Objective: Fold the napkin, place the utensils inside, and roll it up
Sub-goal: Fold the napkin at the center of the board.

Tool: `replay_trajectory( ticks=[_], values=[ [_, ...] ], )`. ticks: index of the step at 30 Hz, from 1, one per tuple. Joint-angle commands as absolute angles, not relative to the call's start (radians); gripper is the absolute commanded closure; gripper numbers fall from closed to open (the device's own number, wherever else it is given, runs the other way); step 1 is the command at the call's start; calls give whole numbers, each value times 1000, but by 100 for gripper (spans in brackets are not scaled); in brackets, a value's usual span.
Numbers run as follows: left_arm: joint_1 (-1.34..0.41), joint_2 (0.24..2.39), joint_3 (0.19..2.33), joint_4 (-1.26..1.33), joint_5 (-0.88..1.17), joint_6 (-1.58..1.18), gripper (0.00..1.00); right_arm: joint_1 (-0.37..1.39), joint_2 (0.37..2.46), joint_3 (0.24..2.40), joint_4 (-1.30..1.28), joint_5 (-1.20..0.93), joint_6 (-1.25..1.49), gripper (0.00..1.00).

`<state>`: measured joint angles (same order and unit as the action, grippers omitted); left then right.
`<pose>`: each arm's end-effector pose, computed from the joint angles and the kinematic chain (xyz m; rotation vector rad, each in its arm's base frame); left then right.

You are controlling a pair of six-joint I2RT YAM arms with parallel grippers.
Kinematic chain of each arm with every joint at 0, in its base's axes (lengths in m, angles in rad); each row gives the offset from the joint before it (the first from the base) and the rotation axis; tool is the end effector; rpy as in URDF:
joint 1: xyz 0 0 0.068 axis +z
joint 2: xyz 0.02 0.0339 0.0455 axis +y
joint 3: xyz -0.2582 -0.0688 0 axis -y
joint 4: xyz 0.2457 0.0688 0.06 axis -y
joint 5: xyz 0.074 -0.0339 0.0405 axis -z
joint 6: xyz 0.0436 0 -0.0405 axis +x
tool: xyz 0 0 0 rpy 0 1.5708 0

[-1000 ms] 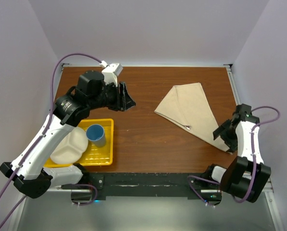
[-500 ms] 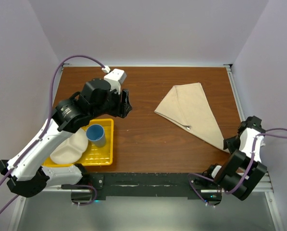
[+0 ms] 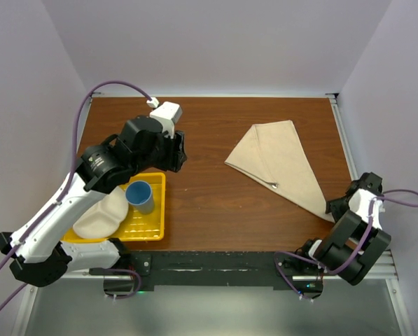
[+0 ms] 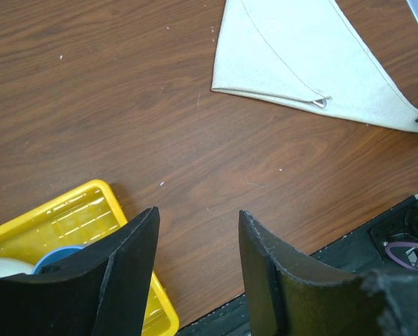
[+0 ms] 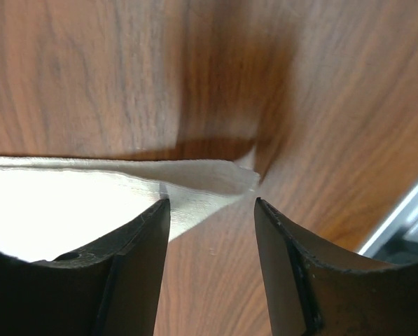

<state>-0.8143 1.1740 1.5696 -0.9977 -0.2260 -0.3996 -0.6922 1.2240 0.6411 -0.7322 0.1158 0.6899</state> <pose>0.1580 -0.1532 0.4357 0.3225 2.1671 -0.4525 0.1508 -0.1316 0.1577 1.8531 2.2068 -0.1674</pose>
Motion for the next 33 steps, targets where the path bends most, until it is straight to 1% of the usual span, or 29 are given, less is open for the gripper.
replay_trajectory(
  ticks=[1, 6, 9, 10, 12, 13, 15, 16, 18, 19, 22, 23, 26, 27, 28, 30, 32, 33],
  values=[
    [-818, 1189, 1606, -999, -226, -380, 47, -695, 1229, 612, -652, 107, 703, 45],
    [-816, 1198, 1601, -1006, -216, -382, 48, -695, 1249, 604, -635, 133, 706, 46],
    [-811, 1200, 1603, -1006, -210, -383, 48, -695, 1246, 594, -629, 144, 729, 54],
    [-810, 1200, 1601, -1009, -212, -385, 49, -695, 1244, 583, -614, 140, 729, 59],
    [-805, 1197, 1598, -1009, -209, -387, 50, -695, 1259, 574, -600, 114, 713, 60],
    [-802, 1198, 1598, -1008, -206, -387, 50, -695, 1267, 580, -600, 110, 701, 64],
    [-795, 1197, 1595, -1008, -199, -393, 50, -695, 1275, 587, -591, 117, 680, 69],
    [-785, 1195, 1591, -1008, -198, -396, 50, -696, 1266, 589, -589, 114, 673, 76],
    [-775, 1190, 1577, -997, -181, -400, 51, -693, 1229, 594, -584, 101, 651, 83],
    [-764, 1189, 1571, -993, -175, -402, 51, -693, 1218, 595, -592, 98, 652, 90],
    [-746, 1177, 1552, -983, -147, -410, 52, -657, 1212, 620, -607, 71, 637, 98],
    [-741, 1172, 1545, -977, -134, -411, 53, -635, 1218, 636, -623, 90, 641, 98],
    [-733, 1166, 1534, -974, -112, -422, 53, -494, 1213, 715, -658, 171, 649, 99],
    [-732, 1164, 1531, -973, -107, -425, 53, -415, 1212, 765, -664, 192, 647, 99],
    [-727, 1164, 1528, -970, -101, -426, 53, -372, 1215, 793, -673, 205, 641, 99],
    [-723, 1158, 1519, -968, -98, -434, 54, -265, 1259, 888, -692, 233, 624, 99],
    [-715, 1147, 1506, -963, -98, -439, 54, -197, 1296, 942, -681, 227, 594, 99],
    [-712, 1143, 1502, -959, -95, -443, 54, -126, 1314, 992, -673, 235, 585, 99]
  ],
)
